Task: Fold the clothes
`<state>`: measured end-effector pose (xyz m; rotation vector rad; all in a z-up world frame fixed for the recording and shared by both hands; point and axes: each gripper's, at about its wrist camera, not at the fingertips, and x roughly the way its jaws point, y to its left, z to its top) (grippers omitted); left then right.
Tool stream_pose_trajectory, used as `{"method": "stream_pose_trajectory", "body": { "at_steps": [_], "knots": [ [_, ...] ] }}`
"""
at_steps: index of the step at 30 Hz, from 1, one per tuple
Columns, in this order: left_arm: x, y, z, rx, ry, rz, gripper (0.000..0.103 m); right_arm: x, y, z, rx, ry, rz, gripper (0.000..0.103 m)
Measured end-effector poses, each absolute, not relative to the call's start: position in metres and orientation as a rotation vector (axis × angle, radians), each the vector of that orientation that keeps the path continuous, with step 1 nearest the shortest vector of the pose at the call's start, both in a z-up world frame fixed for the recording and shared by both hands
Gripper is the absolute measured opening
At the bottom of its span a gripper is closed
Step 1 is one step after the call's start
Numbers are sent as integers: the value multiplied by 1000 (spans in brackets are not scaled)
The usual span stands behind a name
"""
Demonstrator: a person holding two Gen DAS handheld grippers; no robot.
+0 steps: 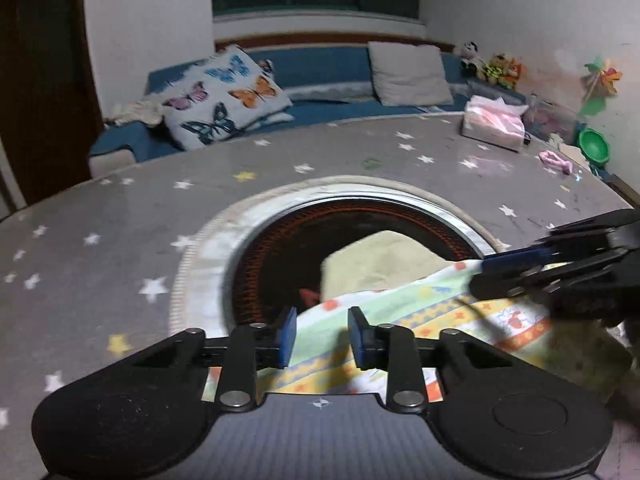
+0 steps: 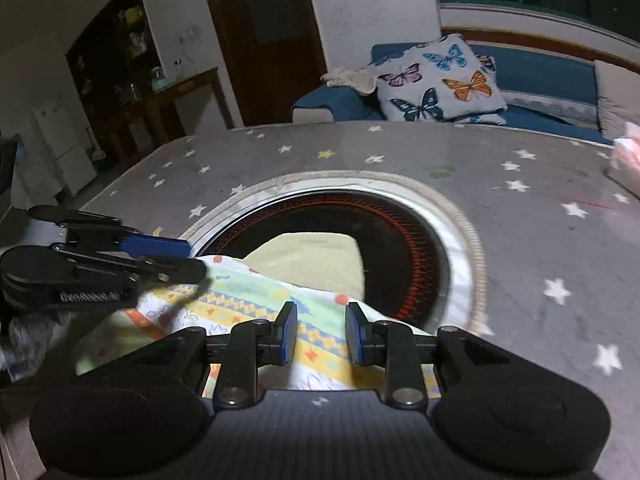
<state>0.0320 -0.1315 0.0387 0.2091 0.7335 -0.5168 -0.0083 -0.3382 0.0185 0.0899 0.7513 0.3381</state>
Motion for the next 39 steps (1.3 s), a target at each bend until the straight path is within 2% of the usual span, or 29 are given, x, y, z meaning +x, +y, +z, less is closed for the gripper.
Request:
{"method": "stream_pose_trajectory", "body": {
  "at_steps": [5, 7, 12, 16, 23, 25, 33, 36, 39],
  "knots": [
    [44, -147, 18, 244, 760, -505, 30, 2, -327, 8, 51, 778, 329, 29],
    [42, -146, 18, 236, 757, -501, 31, 0, -324, 10, 25, 776, 330, 34],
    [16, -140, 29, 255, 719, -518, 31, -24, -318, 22, -16, 766, 367, 37],
    [-12, -135, 35, 267, 687, -543, 43, -53, -305, 24, -87, 760, 406, 39],
    [-58, -132, 26, 304, 674, -555, 48, -103, -288, 19, -174, 717, 411, 43],
    [-68, -129, 24, 306, 663, -542, 48, -113, -292, 18, -160, 712, 399, 47],
    [-78, -108, 22, 213, 661, -492, 58, -146, -320, 13, -73, 716, 343, 48],
    [-81, -101, 21, 167, 663, -470, 66, -157, -330, 11, -40, 717, 323, 48],
    [-83, -95, 20, 131, 673, -458, 67, -159, -337, 12, -8, 714, 309, 49]
  ]
}}
